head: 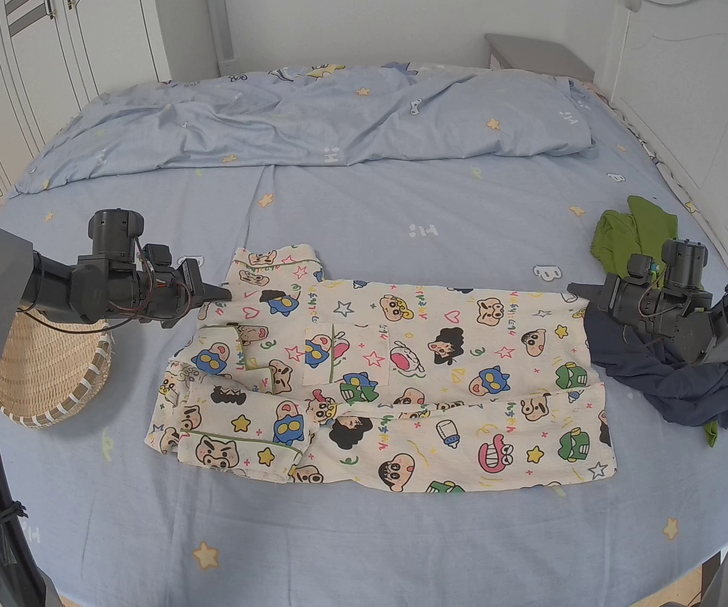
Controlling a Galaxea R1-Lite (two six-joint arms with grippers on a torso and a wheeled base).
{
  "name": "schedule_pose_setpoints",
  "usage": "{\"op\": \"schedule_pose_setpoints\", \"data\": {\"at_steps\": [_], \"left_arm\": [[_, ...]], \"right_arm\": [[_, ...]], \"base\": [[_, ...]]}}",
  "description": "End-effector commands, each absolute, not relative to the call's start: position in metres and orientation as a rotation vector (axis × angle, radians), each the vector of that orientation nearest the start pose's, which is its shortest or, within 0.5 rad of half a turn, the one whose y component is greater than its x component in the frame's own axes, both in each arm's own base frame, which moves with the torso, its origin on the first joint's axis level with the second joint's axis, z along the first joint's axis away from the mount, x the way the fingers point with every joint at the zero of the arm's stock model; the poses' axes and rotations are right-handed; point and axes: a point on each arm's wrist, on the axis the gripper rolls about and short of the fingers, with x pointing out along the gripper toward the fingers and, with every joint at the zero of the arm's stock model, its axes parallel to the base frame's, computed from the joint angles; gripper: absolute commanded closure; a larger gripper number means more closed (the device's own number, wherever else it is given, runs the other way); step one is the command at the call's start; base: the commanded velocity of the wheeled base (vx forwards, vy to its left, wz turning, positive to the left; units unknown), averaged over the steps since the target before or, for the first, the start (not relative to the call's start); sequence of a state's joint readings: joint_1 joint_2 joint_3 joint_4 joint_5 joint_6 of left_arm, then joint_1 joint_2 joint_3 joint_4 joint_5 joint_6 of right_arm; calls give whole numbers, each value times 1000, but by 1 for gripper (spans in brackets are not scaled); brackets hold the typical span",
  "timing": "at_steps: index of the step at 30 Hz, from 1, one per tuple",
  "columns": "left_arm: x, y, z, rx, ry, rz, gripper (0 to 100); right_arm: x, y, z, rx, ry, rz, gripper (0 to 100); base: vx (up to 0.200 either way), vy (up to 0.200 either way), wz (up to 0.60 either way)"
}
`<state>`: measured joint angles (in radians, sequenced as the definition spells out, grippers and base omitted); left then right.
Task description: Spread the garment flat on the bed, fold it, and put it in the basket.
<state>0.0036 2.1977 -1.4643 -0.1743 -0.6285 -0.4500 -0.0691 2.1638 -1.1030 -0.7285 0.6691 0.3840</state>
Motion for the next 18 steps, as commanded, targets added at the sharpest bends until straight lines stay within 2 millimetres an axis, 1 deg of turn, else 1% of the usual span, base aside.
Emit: {"op": "schedule_pose_setpoints", "data": {"at_steps": [1, 4, 5, 6, 8, 13, 15, 16, 17, 18], "left_arm": [[419, -9, 138, -612, 687, -504, 100], [411, -5, 135, -625, 708, -503, 100], [411, -5, 135, -625, 708, -503, 100], [402, -1, 135, -634, 719, -495, 100], [394, -1, 134, -637, 733, -494, 100], [383, 0, 132, -648, 749, -501, 100], [382, 0, 131, -649, 752, -501, 100], [375, -1, 132, -649, 760, -500, 100], [371, -1, 130, -653, 771, -498, 100], [371, -1, 130, -653, 771, -498, 100]], "right_arm": [[386, -30, 112, 511, 432, 524, 100], [376, -37, 113, 526, 444, 537, 100], [376, -37, 113, 526, 444, 537, 100], [368, -37, 115, 533, 454, 541, 100], [357, -35, 115, 540, 468, 550, 100], [338, -31, 106, 562, 519, 584, 100], [336, -31, 105, 564, 523, 585, 100], [329, -29, 99, 570, 548, 583, 100], [327, -28, 96, 568, 553, 584, 100], [327, -28, 96, 568, 553, 584, 100]], "base": [[0, 0, 0], [0, 0, 0], [0, 0, 0], [0, 0, 0], [0, 0, 0], [0, 0, 0], [0, 0, 0], [0, 0, 0], [0, 0, 0], [0, 0, 0]]}}
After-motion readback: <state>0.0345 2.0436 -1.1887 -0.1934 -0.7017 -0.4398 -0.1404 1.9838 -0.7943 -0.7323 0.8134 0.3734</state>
